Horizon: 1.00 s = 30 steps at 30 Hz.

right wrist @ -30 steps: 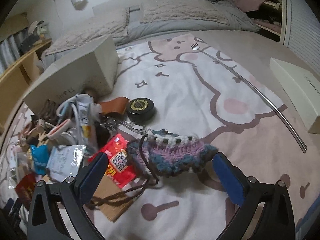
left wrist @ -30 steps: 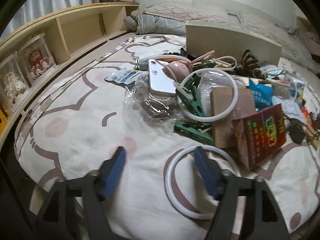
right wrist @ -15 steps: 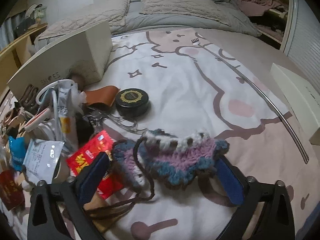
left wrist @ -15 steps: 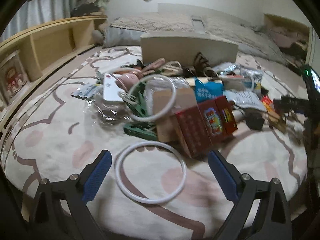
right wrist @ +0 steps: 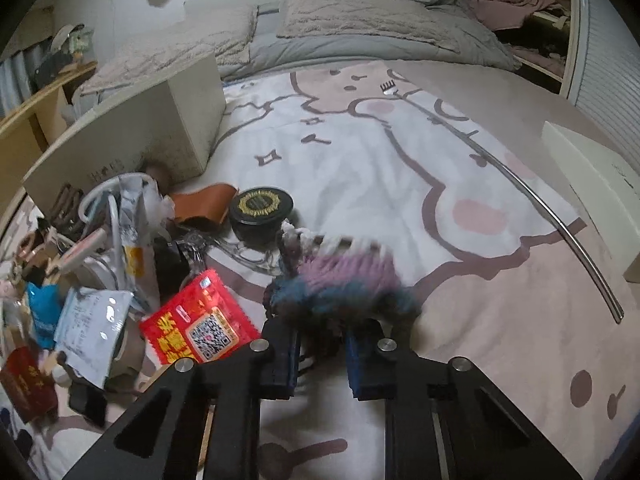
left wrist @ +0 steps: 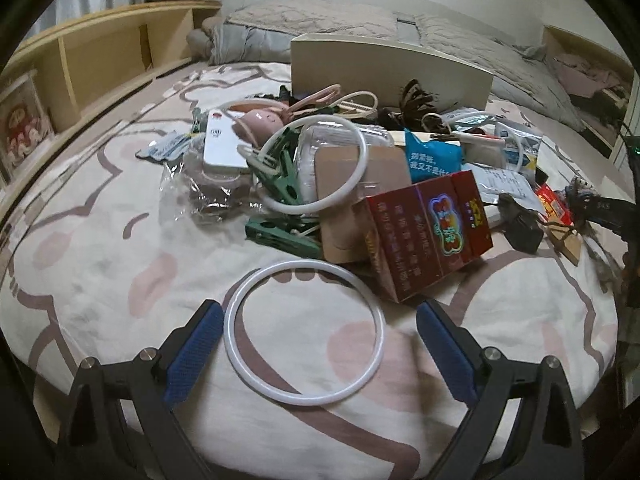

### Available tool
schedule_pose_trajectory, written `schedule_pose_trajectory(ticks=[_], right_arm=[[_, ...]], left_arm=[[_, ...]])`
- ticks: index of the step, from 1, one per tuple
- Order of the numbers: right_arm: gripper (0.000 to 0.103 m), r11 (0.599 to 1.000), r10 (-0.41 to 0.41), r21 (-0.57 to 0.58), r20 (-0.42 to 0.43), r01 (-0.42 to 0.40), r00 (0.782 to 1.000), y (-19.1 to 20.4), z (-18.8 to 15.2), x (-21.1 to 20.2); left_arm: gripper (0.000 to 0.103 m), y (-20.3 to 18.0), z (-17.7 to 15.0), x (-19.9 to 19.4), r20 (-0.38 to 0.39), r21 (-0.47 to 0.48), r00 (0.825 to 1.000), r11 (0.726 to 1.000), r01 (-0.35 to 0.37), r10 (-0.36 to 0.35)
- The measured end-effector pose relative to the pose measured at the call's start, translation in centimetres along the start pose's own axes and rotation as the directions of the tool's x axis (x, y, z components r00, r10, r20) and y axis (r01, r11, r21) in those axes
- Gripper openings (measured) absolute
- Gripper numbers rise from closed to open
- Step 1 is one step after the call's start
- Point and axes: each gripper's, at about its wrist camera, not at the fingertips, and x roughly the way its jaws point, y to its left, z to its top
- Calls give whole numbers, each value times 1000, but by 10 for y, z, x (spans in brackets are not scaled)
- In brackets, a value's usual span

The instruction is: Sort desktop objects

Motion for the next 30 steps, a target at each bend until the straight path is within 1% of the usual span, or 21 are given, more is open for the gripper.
schedule_pose_trajectory(ticks=[2,7,14,20,24,28,30], right_arm=[[11,1000,14,10,14,-15,1000,-1,2,-5],[7,998,64,13,63,-65,996,3,7,-24],[7,988,155,-10,118,-155,981,13,10,-58],[7,971,240,-50,151,-235,959,25,10,-93],[7,950,311,-80,165,-301,936,33,10,-119],[7,918,395,-102,172,-382,902,43,5,-143],[7,897,442,-110,158,-429,883,49,2,-151]], left_arm=[[98,1,0,2,-6,-7,1000,1000,3,-3],[98,-1,0,3,-9,2,1000,1000,-4,4],[100,1,0,5,-20,-13,1000,1000,10,-10],[101,1,0,6,-25,-13,1000,1000,9,-10],[101,2,1,6,-24,-17,1000,1000,7,-7],[101,8,3,2,-3,-35,1000,999,-19,19],[101,12,4,1,-1,-47,1000,999,-26,26]])
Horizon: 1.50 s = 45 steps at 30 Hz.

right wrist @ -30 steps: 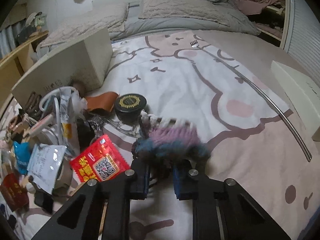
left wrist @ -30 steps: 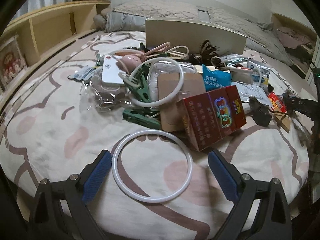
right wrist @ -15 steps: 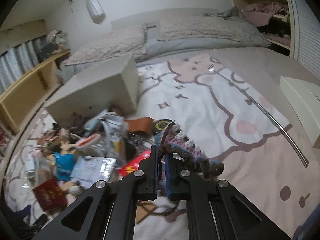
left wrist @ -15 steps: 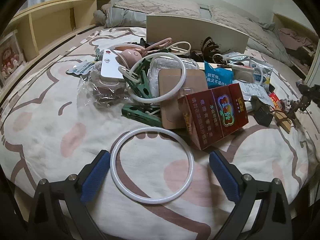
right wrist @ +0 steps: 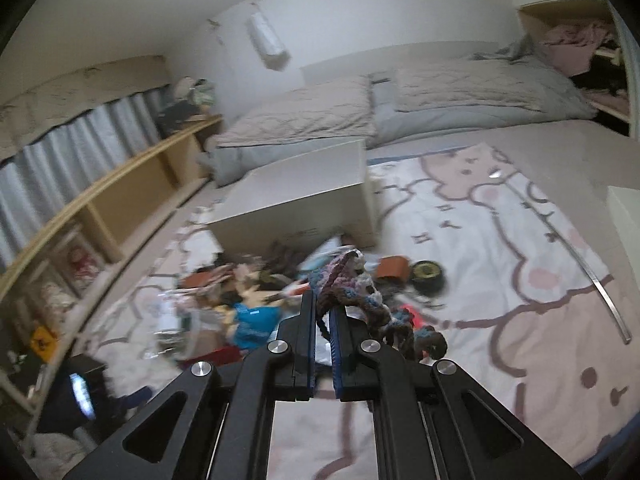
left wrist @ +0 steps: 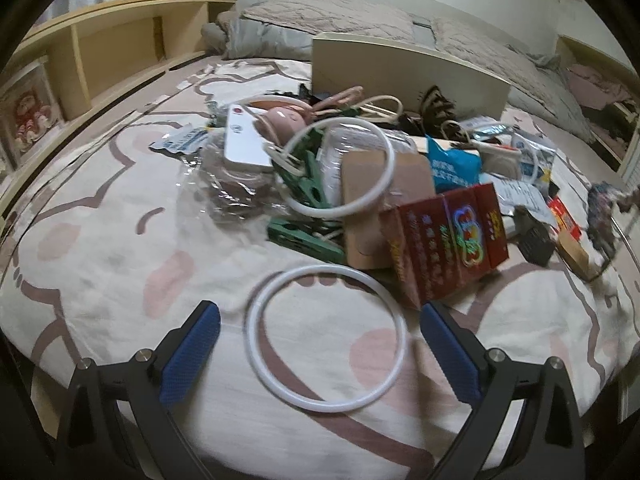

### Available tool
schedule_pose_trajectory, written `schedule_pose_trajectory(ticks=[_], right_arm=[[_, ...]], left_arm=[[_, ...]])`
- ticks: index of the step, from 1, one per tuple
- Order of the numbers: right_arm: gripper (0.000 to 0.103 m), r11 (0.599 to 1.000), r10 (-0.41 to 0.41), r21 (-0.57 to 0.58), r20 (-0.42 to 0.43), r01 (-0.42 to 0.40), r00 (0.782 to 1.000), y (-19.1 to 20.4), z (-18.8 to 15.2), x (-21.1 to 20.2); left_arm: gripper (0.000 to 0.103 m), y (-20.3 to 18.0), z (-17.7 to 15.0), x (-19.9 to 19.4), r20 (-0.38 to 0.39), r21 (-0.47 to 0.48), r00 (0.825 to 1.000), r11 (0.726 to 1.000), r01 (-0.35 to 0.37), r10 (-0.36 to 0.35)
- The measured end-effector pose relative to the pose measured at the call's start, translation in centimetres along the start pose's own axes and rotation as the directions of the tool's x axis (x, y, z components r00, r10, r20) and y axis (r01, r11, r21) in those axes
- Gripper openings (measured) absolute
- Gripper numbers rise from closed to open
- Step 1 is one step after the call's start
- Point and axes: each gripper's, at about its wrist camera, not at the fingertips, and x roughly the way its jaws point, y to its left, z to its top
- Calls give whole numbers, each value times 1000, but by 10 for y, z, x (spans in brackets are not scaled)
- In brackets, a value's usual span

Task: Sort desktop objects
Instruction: 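Lift the knit with the right gripper above the bed, then lower the knit and open the right gripper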

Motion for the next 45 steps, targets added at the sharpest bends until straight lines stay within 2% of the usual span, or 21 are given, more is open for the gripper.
schedule_pose_trajectory(ticks=[6,9,15,19,26,27,29,37,39,41,42,45], right_arm=[[7,987,158,45,-91,-154,983,20,-14,5],[7,980,195,64,-132,-188,972,23,-20,12],[7,994,100,60,-231,-89,968,7,-43,38],[7,1000,-2,-6,-278,1,961,1,-58,52],[7,994,-34,-109,-326,-2,945,17,-79,69],[7,994,-29,-107,-333,-7,942,18,-81,71],[7,994,33,-85,-361,-68,932,21,-85,76],[9,997,-5,-77,-382,-26,924,23,-94,79],[25,997,-32,-80,-387,1,921,23,-95,79],[89,997,-22,-77,-390,-8,920,25,-96,79],[95,997,-15,-81,-394,-19,919,27,-96,77],[95,991,-20,-128,-411,-36,911,37,-98,72]], left_arm=[[101,3,3,-2,20,37,999,998,-48,48],[101,5,4,-4,32,49,997,997,-67,66],[101,7,5,2,22,63,997,995,-81,79],[101,6,2,9,-13,65,996,994,-85,86],[103,3,1,14,-24,75,995,993,-95,97],[103,3,1,14,-26,75,995,993,-94,96],[103,3,0,14,-25,79,995,992,-93,96],[103,2,-1,15,-28,104,994,989,-102,106],[103,3,-2,16,-29,101,994,990,-100,104],[103,4,-2,16,-32,96,994,991,-97,100],[103,5,-2,16,-33,94,995,991,-94,98],[103,5,-2,16,-33,93,995,991,-94,98]])
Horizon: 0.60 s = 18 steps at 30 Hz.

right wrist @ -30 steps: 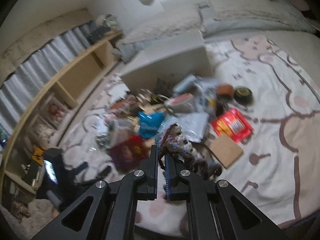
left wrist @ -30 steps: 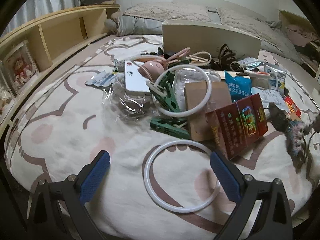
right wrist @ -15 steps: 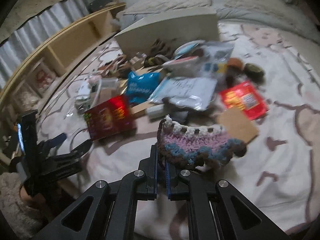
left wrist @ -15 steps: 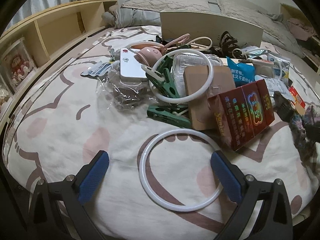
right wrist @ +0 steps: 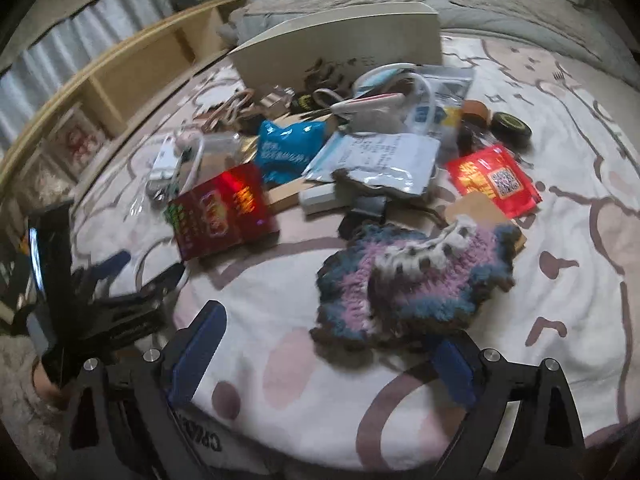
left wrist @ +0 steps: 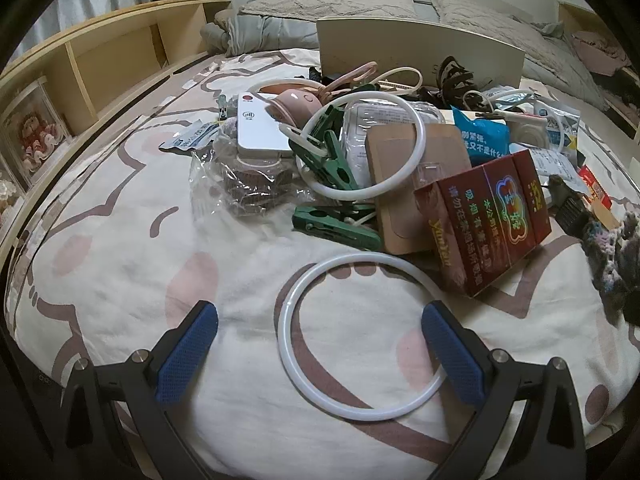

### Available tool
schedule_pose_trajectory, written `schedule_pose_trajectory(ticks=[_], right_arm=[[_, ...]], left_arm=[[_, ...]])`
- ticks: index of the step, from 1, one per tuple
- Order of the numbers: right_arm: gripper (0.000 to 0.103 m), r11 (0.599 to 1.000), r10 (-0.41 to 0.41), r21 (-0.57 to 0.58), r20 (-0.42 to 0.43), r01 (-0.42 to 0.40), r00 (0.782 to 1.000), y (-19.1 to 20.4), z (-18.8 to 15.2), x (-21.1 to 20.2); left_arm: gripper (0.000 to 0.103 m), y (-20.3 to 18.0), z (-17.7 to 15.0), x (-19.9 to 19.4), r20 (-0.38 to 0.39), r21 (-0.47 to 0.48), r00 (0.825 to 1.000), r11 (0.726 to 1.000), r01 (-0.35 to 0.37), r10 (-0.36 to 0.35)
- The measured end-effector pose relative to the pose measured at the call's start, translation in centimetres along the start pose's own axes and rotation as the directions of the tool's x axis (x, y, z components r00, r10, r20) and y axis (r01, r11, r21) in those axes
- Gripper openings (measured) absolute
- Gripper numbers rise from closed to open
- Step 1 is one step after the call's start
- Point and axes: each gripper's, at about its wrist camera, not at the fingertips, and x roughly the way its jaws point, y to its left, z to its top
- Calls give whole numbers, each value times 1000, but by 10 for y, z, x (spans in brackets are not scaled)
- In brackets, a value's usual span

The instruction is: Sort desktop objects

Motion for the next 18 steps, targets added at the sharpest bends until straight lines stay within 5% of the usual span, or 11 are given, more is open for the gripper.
schedule_pose_trajectory(ticks=[7,12,18], right_arm=[[95,998,-60,23,-37,61,998,-3,-11,-22],[96,991,-135,8,66,134,989,-10,-3,-38],[103,971,-203,-112,71,210,977,3,10,-4]], left_arm=[[103,0,0,0,0,0,1000,1000,-1,1],[103,-1,0,0,5,-4,1000,1000,-7,7],[103,-4,-1,1,8,9,1000,1000,-19,19]])
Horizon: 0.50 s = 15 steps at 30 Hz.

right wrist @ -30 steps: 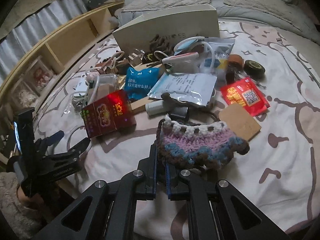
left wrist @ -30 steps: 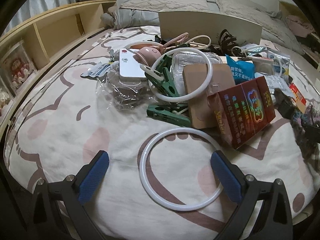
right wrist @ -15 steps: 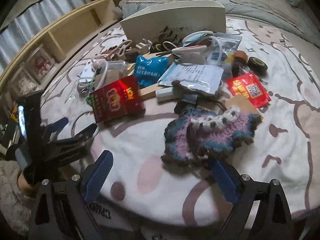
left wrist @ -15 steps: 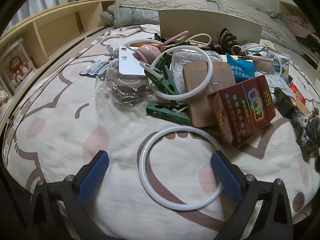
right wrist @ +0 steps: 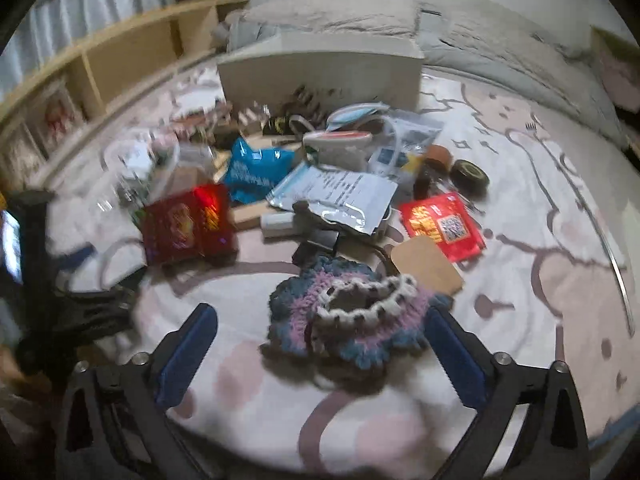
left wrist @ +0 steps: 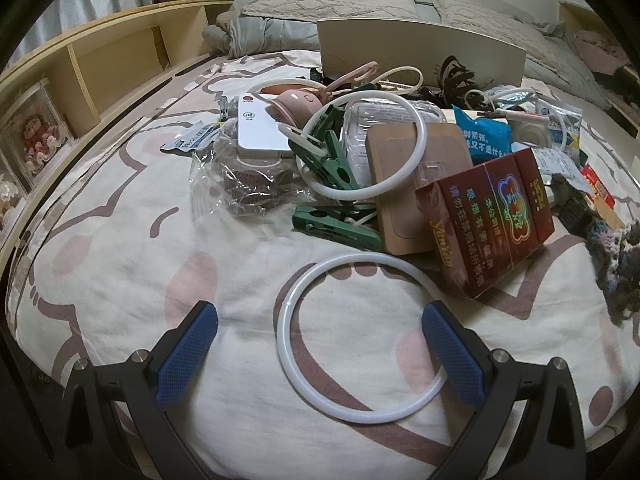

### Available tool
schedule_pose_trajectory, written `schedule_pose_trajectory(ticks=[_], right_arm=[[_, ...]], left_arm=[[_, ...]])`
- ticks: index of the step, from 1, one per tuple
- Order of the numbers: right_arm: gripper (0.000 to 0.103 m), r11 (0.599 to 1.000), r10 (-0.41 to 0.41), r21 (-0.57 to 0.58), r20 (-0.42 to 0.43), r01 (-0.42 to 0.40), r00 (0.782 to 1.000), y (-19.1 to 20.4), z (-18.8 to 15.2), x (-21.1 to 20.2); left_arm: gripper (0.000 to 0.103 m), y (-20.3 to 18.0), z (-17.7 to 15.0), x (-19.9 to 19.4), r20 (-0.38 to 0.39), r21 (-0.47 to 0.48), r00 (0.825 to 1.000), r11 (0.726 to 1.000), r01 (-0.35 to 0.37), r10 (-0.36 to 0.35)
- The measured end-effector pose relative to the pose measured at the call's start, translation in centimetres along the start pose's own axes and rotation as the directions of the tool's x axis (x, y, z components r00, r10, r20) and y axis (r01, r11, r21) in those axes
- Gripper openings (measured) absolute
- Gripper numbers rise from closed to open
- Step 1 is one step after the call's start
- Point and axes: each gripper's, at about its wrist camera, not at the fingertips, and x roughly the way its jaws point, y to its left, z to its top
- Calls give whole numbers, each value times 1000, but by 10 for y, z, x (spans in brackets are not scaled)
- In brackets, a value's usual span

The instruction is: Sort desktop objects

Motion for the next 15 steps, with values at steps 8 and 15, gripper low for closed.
schedule_pose_trajectory(ticks=[8,15], right_arm=[[103,990,-127,62,-43,130,991,-4,-5,32],[102,985,-127,113,-57,133,990,-10,-11,39]], left_arm=[[103,1,2,3,-5,-5,1000,1000,-13,13],[102,4,2,-1,-5,-15,1000,1000,16,-16]])
